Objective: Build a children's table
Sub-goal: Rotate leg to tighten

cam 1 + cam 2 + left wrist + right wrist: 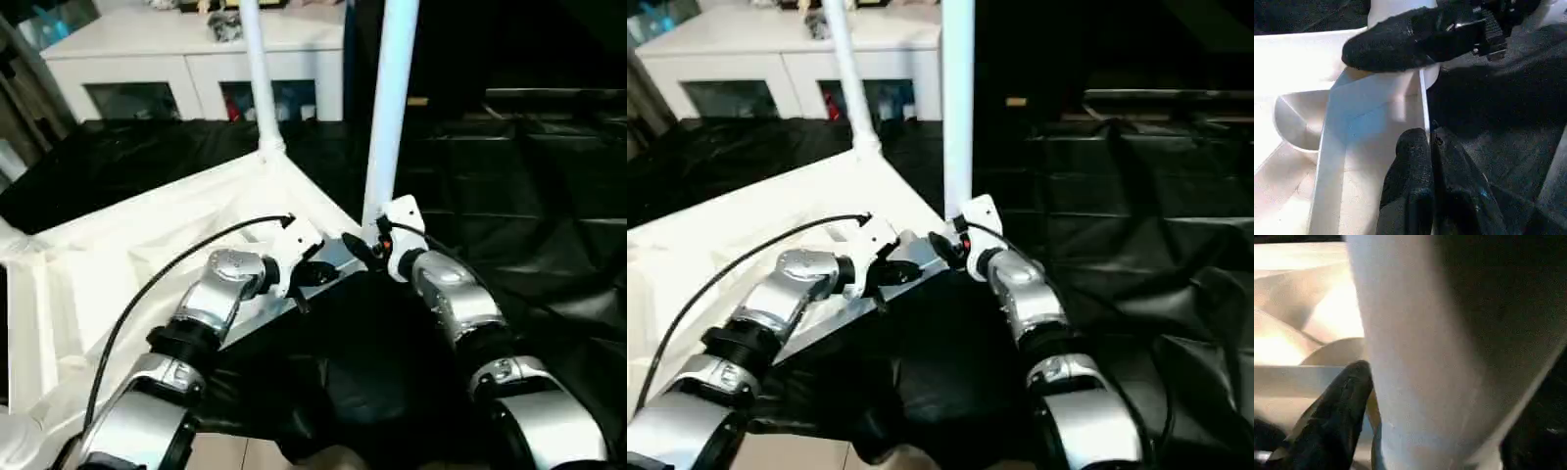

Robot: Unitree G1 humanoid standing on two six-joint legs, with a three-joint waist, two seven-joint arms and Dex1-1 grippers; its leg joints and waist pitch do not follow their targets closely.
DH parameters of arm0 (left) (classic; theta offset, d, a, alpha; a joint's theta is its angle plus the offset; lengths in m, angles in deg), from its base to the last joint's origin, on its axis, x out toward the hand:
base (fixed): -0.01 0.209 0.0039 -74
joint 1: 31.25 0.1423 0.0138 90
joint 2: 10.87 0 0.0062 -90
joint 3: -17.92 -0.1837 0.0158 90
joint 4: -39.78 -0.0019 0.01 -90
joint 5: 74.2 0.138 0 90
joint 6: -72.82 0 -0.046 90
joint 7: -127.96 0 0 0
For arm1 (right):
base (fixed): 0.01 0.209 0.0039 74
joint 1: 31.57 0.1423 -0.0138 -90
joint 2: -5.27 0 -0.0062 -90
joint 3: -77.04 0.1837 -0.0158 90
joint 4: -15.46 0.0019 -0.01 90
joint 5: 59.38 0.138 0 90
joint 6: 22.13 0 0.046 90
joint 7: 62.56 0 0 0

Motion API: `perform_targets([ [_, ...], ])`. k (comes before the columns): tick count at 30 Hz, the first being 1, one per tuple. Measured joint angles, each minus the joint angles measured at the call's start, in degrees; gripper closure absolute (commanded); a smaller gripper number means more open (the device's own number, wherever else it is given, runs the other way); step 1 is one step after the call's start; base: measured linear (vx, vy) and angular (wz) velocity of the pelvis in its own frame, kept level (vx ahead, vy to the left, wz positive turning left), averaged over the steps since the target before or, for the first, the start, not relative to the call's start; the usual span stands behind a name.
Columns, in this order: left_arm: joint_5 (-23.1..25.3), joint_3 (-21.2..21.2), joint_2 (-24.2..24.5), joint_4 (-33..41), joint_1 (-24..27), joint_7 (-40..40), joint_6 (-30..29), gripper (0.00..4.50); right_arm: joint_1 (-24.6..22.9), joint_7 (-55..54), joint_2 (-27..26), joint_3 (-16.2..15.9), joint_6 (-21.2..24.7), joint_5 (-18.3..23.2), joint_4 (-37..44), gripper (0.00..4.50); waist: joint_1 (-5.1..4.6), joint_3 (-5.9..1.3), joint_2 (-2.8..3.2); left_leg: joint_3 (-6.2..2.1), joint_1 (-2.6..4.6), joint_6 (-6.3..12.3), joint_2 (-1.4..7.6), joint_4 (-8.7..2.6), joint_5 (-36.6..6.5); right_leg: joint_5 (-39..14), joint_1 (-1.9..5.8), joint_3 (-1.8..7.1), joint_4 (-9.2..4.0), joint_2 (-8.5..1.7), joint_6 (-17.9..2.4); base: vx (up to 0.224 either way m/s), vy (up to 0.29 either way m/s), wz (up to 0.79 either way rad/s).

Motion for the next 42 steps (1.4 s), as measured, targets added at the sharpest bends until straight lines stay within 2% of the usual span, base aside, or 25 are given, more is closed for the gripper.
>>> perform_targets([
  [4, -1.1, -0.2, 1.8, 0.7, 0.4, -3.9, 0.7, 4.50, -0.2, 8.4, 3.0, -1.0, -2.1, 0.4, -0.2, 0.72, 0.46, 0.10, 0.17, 0.01, -0.06, 0.02, 0.01, 0.02, 0.0, 0.0, -0.09, -0.06, 0.01, 0.00, 0.0, 0.000, 0.000, 0.00],
  [8, -2.1, -0.8, 3.7, 1.1, 1.4, -9.5, 2.2, 4.50, -2.4, 21.5, 7.0, -2.6, -3.0, 1.8, 2.6, 0.72, 1.95, 0.13, 0.21, 0.04, -0.07, 0.03, 0.03, 0.08, 0.0, 0.0, -0.09, -0.05, 0.04, -0.02, 0.0, 0.000, 0.000, 0.00],
  [14, -2.2, -2.1, 4.9, 1.1, 1.4, -13.8, 3.0, 4.50, -4.7, 31.8, 10.9, -5.6, -4.0, 1.9, 6.6, 0.72, 2.68, 0.14, 0.18, 0.09, -0.02, 0.02, 0.02, 0.20, 0.0, 0.0, 0.02, 0.05, 0.05, -0.03, 0.0, 0.000, 0.000, 0.00],
  [15, -2.2, -2.3, 5.2, 1.1, 1.4, -14.5, 3.1, 4.50, -5.1, 33.4, 11.5, -5.8, -3.8, 2.2, 7.3, 0.99, 2.80, 0.14, 0.18, 0.09, -0.03, 0.02, 0.02, 0.20, 0.0, 0.0, 0.01, 0.05, 0.05, -0.03, 0.0, 0.000, 0.000, 0.00],
  [17, -2.7, -2.7, 5.8, 1.1, 1.4, -16.3, 3.3, 4.50, -6.7, 37.6, 12.5, -6.4, -3.7, 3.0, 10.0, 0.99, 3.01, 0.14, 0.17, 0.08, -0.02, 0.02, 0.03, 0.17, 0.0, 0.0, 0.03, 0.04, 0.04, -0.03, 0.0, 0.000, 0.000, 0.00],
  [20, -2.7, -3.1, 6.4, 1.1, 1.4, -18.3, 3.8, 4.50, -8.1, 40.2, 13.3, -6.7, -3.2, 3.8, 12.1, 1.34, 3.19, 0.14, 0.18, 0.07, -0.03, 0.03, 0.03, 0.17, 0.0, 0.0, 0.03, 0.02, 0.05, -0.03, 0.0, 0.000, 0.000, 0.00],
  [28, -2.7, -3.5, 7.0, 1.1, 1.4, -19.6, 4.2, 4.50, -8.7, 41.1, 13.4, -7.0, -2.5, 3.9, 13.4, 1.78, 3.14, 0.12, 0.15, 0.08, -0.01, 0.03, 0.03, 0.19, 0.0, 0.0, 0.04, 0.05, 0.05, -0.03, 0.0, 0.000, 0.000, 0.00],
  [40, -2.7, -3.5, 7.0, 1.1, 1.5, -19.1, 4.2, 4.50, -8.8, 40.4, 13.1, -6.9, -1.8, 4.0, 13.4, 1.82, 3.12, 0.09, 0.11, 0.08, 0.02, 0.03, 0.03, 0.20, 0.0, 0.0, 0.08, 0.05, 0.07, -0.03, 0.0, 0.000, 0.000, 0.00],
  [42, -2.3, -2.5, 6.0, 0.2, 1.5, -14.7, 4.0, 4.50, -8.4, 33.6, 10.8, -5.2, -1.2, 3.7, 11.5, 1.83, 2.87, 0.03, -0.02, 0.09, 0.01, 0.03, 0.02, 0.16, 0.0, 0.0, 0.22, 0.08, 0.09, -0.02, -0.1, 0.000, 0.000, 0.00],
])
